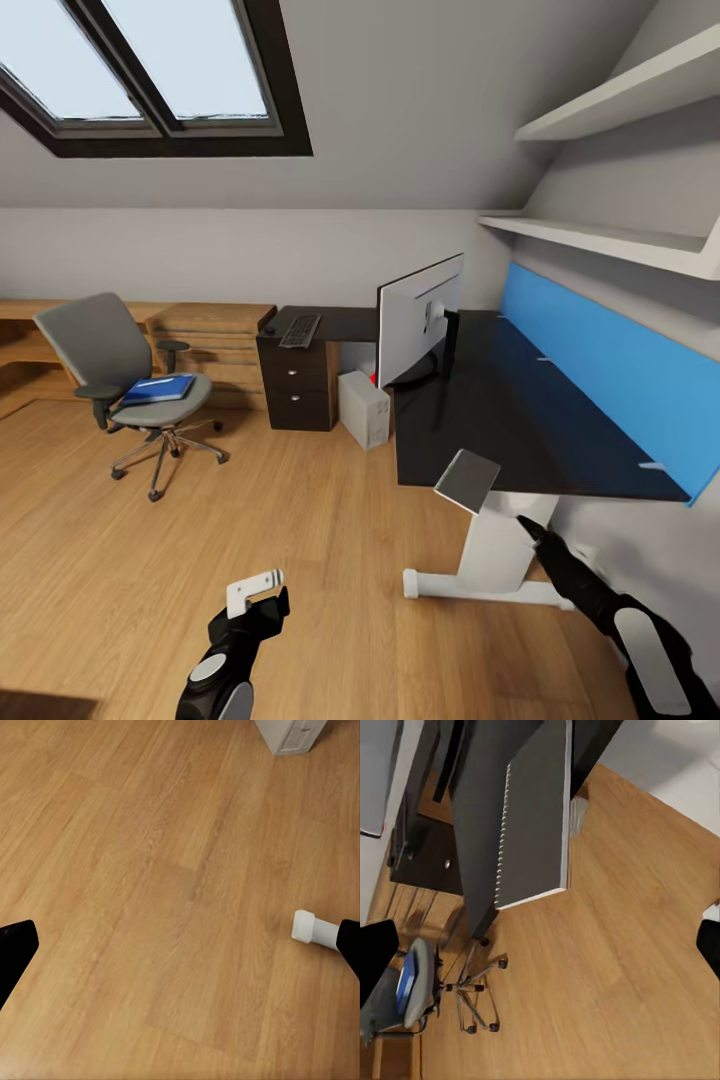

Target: In the bedroom, organize the workspace by keeping the computer under the desk, ensuring the monitor is on the desk, placing the keyboard on the desk next to the monitor, placing the mouse on the desk next to the keyboard, moving the folder from the swivel chair onto the desk next to the mouse, stacking the notebook on top of the folder with the pen on top of the notebook, and positioning the swivel chair next to the desk.

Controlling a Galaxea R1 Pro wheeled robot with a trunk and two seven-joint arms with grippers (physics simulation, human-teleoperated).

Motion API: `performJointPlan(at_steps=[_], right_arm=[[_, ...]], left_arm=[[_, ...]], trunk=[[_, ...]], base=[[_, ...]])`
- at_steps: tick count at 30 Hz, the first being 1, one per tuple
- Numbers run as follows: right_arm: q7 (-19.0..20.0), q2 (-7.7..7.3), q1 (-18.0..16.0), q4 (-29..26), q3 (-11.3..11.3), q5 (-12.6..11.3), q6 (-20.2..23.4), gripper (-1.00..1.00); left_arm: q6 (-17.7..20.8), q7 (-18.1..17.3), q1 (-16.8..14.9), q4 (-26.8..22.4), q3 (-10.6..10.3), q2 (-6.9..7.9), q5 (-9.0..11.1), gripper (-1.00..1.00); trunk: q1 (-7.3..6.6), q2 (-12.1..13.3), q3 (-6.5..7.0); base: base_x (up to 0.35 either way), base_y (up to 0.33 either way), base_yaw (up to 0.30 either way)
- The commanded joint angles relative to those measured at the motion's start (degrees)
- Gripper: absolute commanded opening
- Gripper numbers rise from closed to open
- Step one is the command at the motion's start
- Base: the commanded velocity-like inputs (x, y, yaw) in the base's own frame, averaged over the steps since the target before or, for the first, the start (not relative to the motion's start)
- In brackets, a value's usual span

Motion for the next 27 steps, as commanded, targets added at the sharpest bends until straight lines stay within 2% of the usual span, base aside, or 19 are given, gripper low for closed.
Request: performJointPlan(at_steps=[1, 3, 8, 12, 19, 20, 21, 22, 23, 24, 27], right_arm=[[2.0, 0.01, 0.0, 0.8, -0.8, -0.6, 0.4, 1.00], [6.6, -0.04, 0.0, 2.8, -2.1, -1.6, 0.3, 1.00], [12.2, -0.03, 0.0, 5.2, -3.3, -2.5, -1.2, 1.00], [13.2, 0.07, 0.0, 5.6, -3.5, -2.7, -4.4, 1.00], [11.7, 0.40, -0.1, 5.7, -3.1, -2.7, -5.4, 1.00], [11.0, 0.81, -0.1, 5.7, -3.0, -2.8, -5.9, 1.00], [9.6, 3.17, -0.2, 5.6, -3.0, -2.7, -9.4, 1.00], [8.8, 4.18, -0.3, 5.7, -3.0, -2.7, -12.2, 1.00], [8.4, 4.61, -0.4, 5.7, -3.0, -2.7, -13.8, 1.00], [6.9, 5.59, -0.4, 5.9, -2.8, -2.7, -18.5, 1.00], [5.6, 6.72, -0.5, 6.0, -1.6, -2.7, -22.8, 1.00]], left_arm=[[0.2, 0.4, -0.1, -0.1, -0.1, 0.01, 0.4, 1.00], [0.2, 0.4, -0.1, 0.0, -0.2, -0.01, 0.4, 1.00], [0.1, 0.5, -0.1, 0.0, -0.3, -0.03, 0.4, 1.00], [0.1, 0.6, -0.1, 0.0, -1.2, -0.03, 0.3, 1.00], [0.1, 0.6, 0.0, 0.0, -1.6, -0.03, 0.3, 1.00], [0.1, 0.6, -0.1, 0.0, -1.6, -0.03, 0.3, 1.00], [0.1, 0.6, -0.1, 0.0, -1.6, -0.03, 0.3, 1.00], [0.1, 0.6, -0.1, 0.0, -1.6, -0.03, 0.3, 1.00], [0.1, 0.6, -0.1, 0.0, -1.6, -0.03, 0.3, 1.00], [0.1, 0.6, -0.1, 0.0, -1.6, -0.03, 0.3, 1.00], [0.1, 0.6, -0.1, 0.0, -1.6, -0.03, 0.3, 1.00]], trunk=[[0.23, -0.5, -0.25], [0.67, -1.3, -0.61], [1.77, -3.3, -1.50], [2.64, -4.9, -2.22], [4.18, -7.7, -3.48], [4.40, -8.1, -3.66], [4.62, -8.5, -3.84], [4.84, -8.9, -4.02], [5.06, -9.3, -4.20], [5.28, -9.7, -4.38], [5.94, -10.9, -4.91]], base=[[-0.003, 0.000, 0.000], [-0.002, 0.000, 0.000], [0.000, 0.000, 0.000], [0.000, 0.000, 0.000], [0.000, 0.000, 0.000], [0.000, 0.000, 0.000], [0.000, 0.000, 0.000], [0.000, 0.000, 0.000], [0.000, 0.000, 0.000], [0.000, 0.000, 0.000], [0.000, 0.000, 0.000]])
